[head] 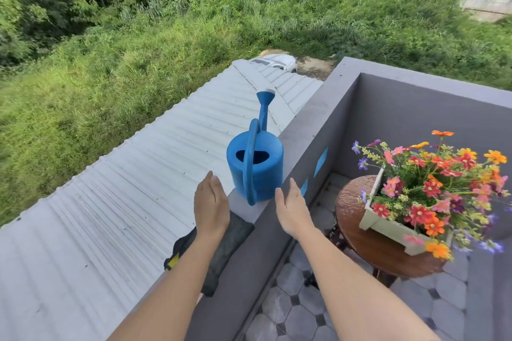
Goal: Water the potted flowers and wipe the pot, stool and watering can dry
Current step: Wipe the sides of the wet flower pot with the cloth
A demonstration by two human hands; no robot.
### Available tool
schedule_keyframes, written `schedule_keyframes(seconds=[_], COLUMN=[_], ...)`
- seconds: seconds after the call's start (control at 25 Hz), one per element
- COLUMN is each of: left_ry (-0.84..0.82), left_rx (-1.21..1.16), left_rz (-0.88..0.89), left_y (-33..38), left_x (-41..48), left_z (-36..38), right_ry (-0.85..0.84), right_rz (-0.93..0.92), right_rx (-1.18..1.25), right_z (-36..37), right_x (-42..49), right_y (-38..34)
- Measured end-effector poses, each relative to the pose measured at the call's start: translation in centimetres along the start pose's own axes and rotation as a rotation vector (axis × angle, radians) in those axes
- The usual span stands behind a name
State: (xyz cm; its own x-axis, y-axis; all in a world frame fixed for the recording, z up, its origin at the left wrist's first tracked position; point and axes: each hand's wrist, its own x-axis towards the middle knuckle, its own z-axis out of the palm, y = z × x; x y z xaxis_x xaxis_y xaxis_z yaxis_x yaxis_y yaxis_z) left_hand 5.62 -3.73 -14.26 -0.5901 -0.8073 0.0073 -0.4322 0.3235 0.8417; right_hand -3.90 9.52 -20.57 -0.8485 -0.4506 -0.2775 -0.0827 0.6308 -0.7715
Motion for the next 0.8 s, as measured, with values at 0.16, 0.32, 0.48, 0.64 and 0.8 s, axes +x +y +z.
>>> schedule_keyframes(seconds=[0.16, 0.32, 0.48, 0.64, 0.8], left_ry=[-0.201, -0.350, -0.423, -0.394, -0.408], left_rx=[0.326, 0.697, 0.843, 0.929, 0.828], left_rz=[0.032, 0.127, 0.184, 0.252, 0.241], left_y=[-7.0, -9.7, -10.2, -10.5, -9.3], left_x=[-2.6, -3.9, -3.7, -4.3, -5.6], left_z=[0.1, -0.1, -0.4, 0.0, 0.5], right_ry=[-0.122, -0.127, -0.127, -0.115, -0.051], right_rz=[0.156, 0.107, 0.101, 0.067, 0.047], right_rx=[0.203, 0.252, 0.214, 0.255, 0.318], right_z=[4.3, 6.2, 6.0, 5.4, 4.3], right_x=[-3.4, -3.9, -2.5, -2.1, -3.2], right_y=[-0.1, -0.4, -0.8, -1.6, -1.3])
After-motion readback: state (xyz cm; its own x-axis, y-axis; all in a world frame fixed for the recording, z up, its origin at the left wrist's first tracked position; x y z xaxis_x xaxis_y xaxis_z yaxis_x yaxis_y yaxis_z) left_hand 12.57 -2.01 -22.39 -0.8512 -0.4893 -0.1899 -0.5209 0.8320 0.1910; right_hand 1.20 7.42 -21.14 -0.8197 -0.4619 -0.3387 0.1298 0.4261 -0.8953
